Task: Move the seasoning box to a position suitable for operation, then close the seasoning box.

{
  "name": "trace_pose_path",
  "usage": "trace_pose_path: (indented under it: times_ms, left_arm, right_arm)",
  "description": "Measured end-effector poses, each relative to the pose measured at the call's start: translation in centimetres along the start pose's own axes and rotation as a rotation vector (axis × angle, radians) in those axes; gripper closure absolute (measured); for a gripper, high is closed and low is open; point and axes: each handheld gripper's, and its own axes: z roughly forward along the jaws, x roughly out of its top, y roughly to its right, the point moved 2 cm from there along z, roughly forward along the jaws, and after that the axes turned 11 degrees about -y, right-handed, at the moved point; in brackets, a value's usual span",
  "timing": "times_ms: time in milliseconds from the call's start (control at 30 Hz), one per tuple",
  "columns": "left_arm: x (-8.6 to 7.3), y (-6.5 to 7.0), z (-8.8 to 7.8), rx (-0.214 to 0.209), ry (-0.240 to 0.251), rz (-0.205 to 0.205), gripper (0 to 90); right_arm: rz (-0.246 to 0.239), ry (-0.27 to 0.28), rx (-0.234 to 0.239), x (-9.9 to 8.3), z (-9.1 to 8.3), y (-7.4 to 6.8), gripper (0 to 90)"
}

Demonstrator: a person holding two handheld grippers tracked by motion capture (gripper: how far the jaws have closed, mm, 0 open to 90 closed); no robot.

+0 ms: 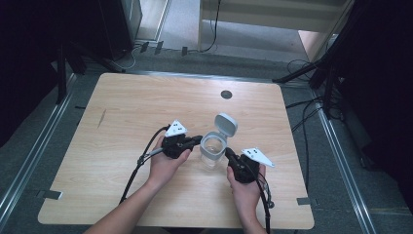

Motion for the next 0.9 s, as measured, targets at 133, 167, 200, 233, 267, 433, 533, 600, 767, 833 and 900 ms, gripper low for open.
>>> trace_pose_path:
  times_ms: [133, 167, 200, 233, 267, 433, 533, 600, 767, 833, 900]
  left_arm:
    - [-1.0, 0.3, -1.1, 0.007, 0.002, -0.028, 88.0]
    - [-1.4, 0.5, -1.5, 0.014, 0.004, -0.031, 87.8]
    - [-1.6, 0.6, -1.7, 0.018, 0.006, -0.034, 87.2]
    - [-1.8, 0.7, -1.9, 0.022, 0.007, -0.034, 86.5]
    - [-2.1, 0.8, -2.2, 0.025, 0.006, -0.036, 86.5]
    - [-3.0, 0.9, -3.1, 0.059, 0.022, -0.051, 78.8]
    - [-3.9, -0.1, -4.0, 0.089, 0.064, -0.081, 58.9]
    - [-4.8, -1.4, -5.3, 0.125, 0.085, -0.107, 50.1]
    - [-8.4, -5.3, -8.4, 0.211, 0.070, -0.174, 22.0]
    - [-10.6, -7.4, -10.4, 0.252, 0.055, -0.221, 17.3]
    - [-11.2, -8.1, -11.1, 0.268, 0.057, -0.230, 15.3]
  right_arm:
    - [-0.004, -0.003, 0.008, 0.4, 0.7, -0.4, 90.0]
    - [-0.004, -0.004, 0.008, 0.5, 0.9, -0.5, 90.0]
    - [-0.009, -0.006, 0.011, 0.6, 1.1, -0.6, 90.0]
    - [-0.016, -0.011, 0.022, 0.8, 1.4, -0.7, 90.0]
    - [-0.016, -0.011, 0.022, 0.8, 1.4, -0.7, 90.0]
    - [-0.032, -0.015, 0.064, 1.1, 2.0, -1.0, 90.0]
    - [-0.044, -0.009, 0.094, 1.4, 2.0, -0.9, 90.0]
    - [-0.057, -0.004, 0.101, 1.6, 1.9, -0.8, 90.0]
    - [-0.061, -0.007, 0.095, 1.9, 1.6, 0.2, 90.0]
    - [-0.051, 0.001, 0.090, 2.4, 1.5, 0.6, 90.0]
    - [-0.044, 0.008, 0.090, 2.6, 1.4, 0.8, 90.0]
